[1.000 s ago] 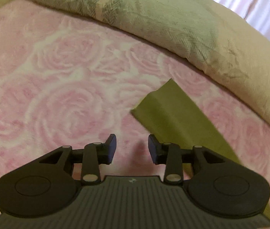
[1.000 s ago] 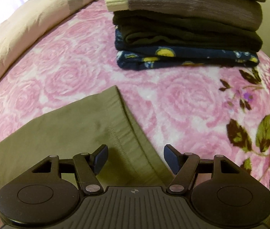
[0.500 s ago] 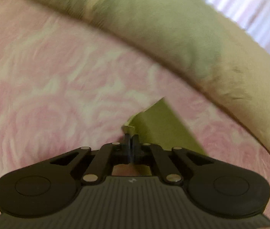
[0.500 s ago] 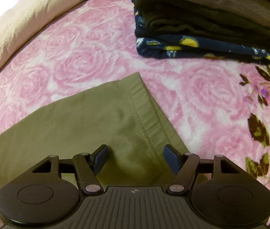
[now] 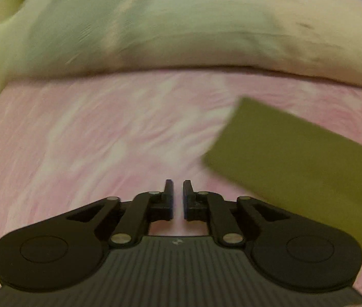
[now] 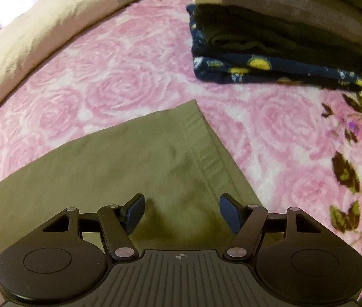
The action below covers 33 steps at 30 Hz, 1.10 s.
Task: Fold clothes
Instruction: 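Grasp the garment edge with the left gripper and pull it flat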
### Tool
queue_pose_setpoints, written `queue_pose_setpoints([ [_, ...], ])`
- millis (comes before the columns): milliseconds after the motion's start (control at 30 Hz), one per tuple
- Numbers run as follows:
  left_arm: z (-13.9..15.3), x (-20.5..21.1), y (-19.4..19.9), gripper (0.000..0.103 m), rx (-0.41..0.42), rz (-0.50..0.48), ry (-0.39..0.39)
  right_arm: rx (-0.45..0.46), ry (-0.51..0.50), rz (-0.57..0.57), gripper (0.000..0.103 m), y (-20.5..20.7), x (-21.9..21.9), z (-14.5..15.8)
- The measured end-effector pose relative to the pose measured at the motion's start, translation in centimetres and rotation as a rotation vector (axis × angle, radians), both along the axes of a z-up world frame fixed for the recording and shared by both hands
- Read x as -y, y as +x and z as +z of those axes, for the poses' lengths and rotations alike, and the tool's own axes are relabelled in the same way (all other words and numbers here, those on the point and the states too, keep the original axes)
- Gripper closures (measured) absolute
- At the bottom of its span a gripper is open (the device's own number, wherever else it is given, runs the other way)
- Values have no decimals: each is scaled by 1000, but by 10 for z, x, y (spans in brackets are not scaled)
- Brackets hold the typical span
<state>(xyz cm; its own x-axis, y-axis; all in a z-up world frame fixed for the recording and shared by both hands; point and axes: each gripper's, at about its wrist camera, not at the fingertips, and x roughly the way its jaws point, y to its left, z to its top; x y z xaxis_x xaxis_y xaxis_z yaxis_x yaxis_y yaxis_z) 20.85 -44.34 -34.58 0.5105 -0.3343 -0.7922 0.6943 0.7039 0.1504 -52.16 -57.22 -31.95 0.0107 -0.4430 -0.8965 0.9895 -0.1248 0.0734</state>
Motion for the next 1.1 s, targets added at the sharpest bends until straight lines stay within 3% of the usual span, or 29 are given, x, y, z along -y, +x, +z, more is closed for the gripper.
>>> queue_pose_setpoints([
  [167,21,-36,-35,98,-190,-3,-100,-12,-30,103,35,-4,-17,11],
  [333,37,-14,-158,99,-391,-382,-184,-39,-52,231,35,0,-31,14],
  [433,37,6,-213,99,-437,-471,-222,-47,-71,301,35,1,-24,7],
  [667,37,54,-275,97,-424,-482,-236,-8,-153,386,35,-42,38,6],
  [700,37,60,-281,97,-421,-480,-236,17,-160,403,36,-49,48,7],
  [800,37,72,-295,97,-433,-465,-235,159,-100,450,79,-67,77,1],
  [933,35,78,-309,97,-457,-448,-223,246,-22,406,78,-87,102,-17],
  [1100,36,70,-315,97,-477,-398,-213,487,26,297,78,-117,117,-33],
])
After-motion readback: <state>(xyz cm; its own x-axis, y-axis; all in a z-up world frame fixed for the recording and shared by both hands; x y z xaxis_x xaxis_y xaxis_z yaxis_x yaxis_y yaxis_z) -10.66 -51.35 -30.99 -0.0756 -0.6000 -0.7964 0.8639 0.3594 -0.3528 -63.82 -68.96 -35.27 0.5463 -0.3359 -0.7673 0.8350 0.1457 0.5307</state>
